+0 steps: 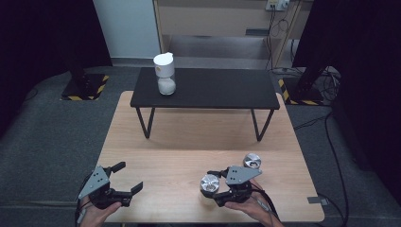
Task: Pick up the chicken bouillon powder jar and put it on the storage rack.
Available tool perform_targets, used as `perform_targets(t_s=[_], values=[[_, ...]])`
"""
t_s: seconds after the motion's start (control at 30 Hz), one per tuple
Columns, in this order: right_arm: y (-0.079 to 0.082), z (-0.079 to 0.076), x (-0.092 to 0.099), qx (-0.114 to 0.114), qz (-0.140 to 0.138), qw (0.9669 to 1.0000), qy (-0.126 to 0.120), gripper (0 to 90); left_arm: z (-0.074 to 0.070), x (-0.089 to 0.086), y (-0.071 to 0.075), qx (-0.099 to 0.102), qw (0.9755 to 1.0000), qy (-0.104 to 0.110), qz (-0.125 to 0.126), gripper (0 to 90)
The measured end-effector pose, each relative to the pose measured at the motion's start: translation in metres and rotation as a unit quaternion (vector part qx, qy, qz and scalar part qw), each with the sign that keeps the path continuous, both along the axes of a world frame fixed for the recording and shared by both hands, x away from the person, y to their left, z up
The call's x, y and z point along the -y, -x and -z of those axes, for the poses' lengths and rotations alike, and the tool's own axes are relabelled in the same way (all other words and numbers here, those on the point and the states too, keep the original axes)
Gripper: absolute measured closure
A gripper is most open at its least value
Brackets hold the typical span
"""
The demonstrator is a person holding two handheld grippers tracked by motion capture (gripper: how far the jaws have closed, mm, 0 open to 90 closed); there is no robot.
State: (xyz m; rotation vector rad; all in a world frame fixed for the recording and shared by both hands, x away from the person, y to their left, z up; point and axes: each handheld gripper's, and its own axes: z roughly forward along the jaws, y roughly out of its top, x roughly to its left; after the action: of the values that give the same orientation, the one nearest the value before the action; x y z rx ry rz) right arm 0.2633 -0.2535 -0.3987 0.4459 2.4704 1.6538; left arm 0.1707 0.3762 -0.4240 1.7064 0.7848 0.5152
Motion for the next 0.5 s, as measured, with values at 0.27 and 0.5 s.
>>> perform_targets(t_s=[0.27, 0.5], values=[[-0.009, -0.025, 0.001, -0.005, -0.017, 0.9998, -0.002, 35.1, 0.0, 0.0, 0.0, 0.0, 1.0, 0.001, 0.001, 0.2], [-0.017, -0.052, 0.0, 0.001, -0.022, 0.9998, 0.004, 35.1, 0.0, 0.0, 0.0, -0.001, 1.0, 0.0, 0.001, 0.2]])
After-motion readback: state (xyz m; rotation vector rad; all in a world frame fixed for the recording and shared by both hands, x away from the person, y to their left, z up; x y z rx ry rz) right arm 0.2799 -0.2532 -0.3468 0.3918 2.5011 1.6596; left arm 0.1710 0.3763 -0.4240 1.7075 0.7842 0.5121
